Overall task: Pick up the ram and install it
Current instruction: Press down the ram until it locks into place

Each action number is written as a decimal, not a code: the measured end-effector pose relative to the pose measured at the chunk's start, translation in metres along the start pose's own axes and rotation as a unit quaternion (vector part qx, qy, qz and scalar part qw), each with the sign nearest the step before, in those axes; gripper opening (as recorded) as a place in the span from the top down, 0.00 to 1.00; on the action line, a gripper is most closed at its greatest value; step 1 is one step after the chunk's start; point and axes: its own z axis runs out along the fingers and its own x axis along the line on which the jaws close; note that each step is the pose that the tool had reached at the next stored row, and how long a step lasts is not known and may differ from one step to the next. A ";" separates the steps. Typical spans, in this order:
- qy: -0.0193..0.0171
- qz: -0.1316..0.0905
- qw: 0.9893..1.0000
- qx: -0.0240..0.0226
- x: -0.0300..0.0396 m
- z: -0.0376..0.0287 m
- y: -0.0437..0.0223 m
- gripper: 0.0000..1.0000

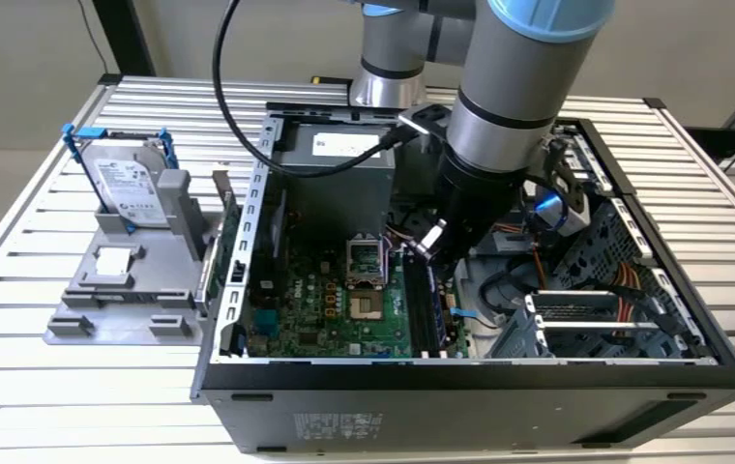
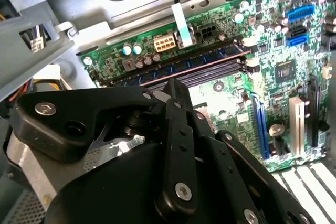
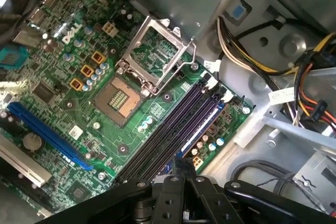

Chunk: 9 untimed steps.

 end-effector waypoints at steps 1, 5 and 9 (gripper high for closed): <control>0.000 -0.006 1.000 0.000 0.0000 0.0000 0.0000 1.00; 0.000 -0.025 1.000 0.000 0.0000 0.0000 0.0000 1.00; 0.000 -0.042 0.999 0.001 0.0000 0.0000 0.0001 1.00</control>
